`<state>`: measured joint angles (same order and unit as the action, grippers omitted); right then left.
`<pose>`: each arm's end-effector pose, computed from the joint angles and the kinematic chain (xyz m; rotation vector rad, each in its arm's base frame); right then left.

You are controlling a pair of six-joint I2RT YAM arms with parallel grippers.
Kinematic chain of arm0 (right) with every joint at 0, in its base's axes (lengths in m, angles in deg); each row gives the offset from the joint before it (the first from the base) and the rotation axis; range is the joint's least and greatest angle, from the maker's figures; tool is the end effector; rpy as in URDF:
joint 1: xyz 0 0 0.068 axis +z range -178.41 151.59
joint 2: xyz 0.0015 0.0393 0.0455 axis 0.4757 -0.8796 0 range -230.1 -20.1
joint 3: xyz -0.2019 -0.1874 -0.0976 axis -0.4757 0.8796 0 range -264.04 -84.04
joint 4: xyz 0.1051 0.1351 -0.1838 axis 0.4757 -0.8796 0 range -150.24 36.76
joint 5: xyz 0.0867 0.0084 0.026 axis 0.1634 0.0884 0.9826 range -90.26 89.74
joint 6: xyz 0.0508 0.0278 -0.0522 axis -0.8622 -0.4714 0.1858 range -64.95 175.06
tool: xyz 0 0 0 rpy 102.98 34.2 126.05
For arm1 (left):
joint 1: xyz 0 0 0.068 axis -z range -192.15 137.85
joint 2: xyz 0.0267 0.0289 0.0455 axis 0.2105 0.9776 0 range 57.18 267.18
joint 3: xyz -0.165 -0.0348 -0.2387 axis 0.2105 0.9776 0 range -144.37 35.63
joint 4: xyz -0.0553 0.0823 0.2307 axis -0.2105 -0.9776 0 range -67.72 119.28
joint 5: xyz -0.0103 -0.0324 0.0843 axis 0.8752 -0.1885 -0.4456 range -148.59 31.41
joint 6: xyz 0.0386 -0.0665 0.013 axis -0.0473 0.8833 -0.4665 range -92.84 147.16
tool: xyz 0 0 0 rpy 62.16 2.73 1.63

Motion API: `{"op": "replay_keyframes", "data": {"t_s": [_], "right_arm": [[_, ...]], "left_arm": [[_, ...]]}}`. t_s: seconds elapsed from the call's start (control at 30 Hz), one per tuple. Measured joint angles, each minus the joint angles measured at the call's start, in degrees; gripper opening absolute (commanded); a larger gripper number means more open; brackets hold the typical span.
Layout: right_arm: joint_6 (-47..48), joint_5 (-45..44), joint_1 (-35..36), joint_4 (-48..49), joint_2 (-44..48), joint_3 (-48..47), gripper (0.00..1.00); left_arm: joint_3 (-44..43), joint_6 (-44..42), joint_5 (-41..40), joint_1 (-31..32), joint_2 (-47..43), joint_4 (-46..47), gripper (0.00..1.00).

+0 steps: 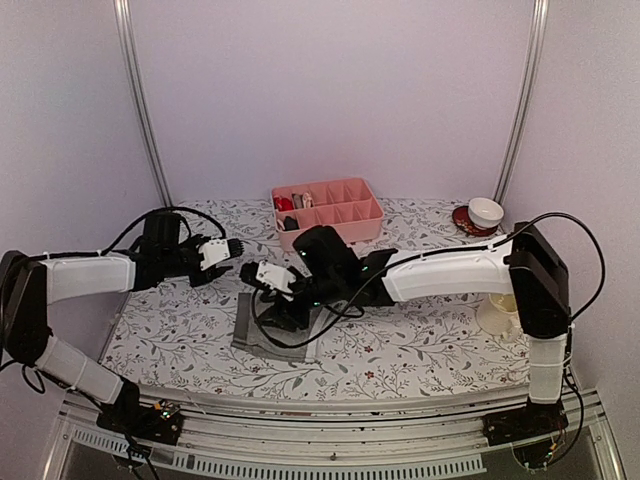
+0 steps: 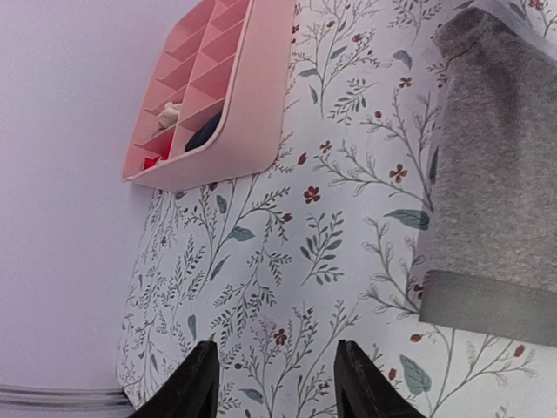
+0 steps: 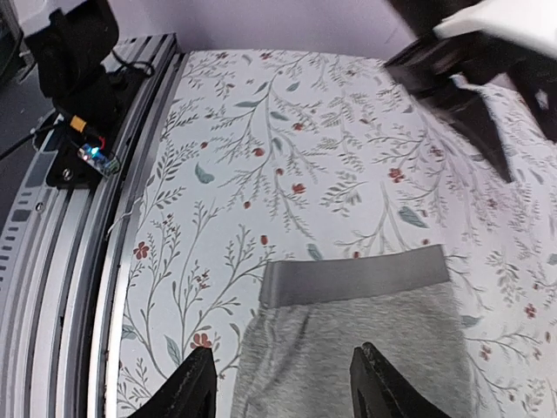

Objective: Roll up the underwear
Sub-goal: Adjust the underwear at the center of the board, then smooth out the underwear at the center of the board.

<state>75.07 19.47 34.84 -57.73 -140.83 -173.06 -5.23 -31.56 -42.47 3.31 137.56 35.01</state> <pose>0.2077 0.4620 0.2049 -1.6555 1.5618 0.7902 0.2899 -0.0993 0.2142 1.4141 1.6029 0.1391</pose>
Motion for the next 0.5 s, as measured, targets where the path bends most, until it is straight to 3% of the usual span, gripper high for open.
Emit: {"op": "replay_keyframes", "data": {"t_s": [0.07,0.17,0.27,0.33,0.5], "right_arm": [[-1.8,-1.2,-1.9,2.5,4.9,3.7,0.45],[-4.4,-3.0,-5.4,6.0,8.6,7.7,0.25],[-7.7,-4.3,-9.1,7.6,8.4,10.3,0.20],[-9.0,-5.1,-10.8,7.6,7.3,11.1,0.14],[-11.3,-7.5,-12.4,6.8,2.5,11.1,0.10]], "left_arm": [[0.2,0.4,-0.4,2.4,-0.7,-1.3,0.23],[0.9,1.1,-1.5,8.3,-0.5,-2.6,0.09],[0.9,1.6,-2.6,12.4,1.9,-3.8,0.00],[0.0,2.3,-3.6,13.7,5.4,-5.0,0.00],[-3.3,4.2,-6.7,14.1,13.6,-8.0,0.00]]}}
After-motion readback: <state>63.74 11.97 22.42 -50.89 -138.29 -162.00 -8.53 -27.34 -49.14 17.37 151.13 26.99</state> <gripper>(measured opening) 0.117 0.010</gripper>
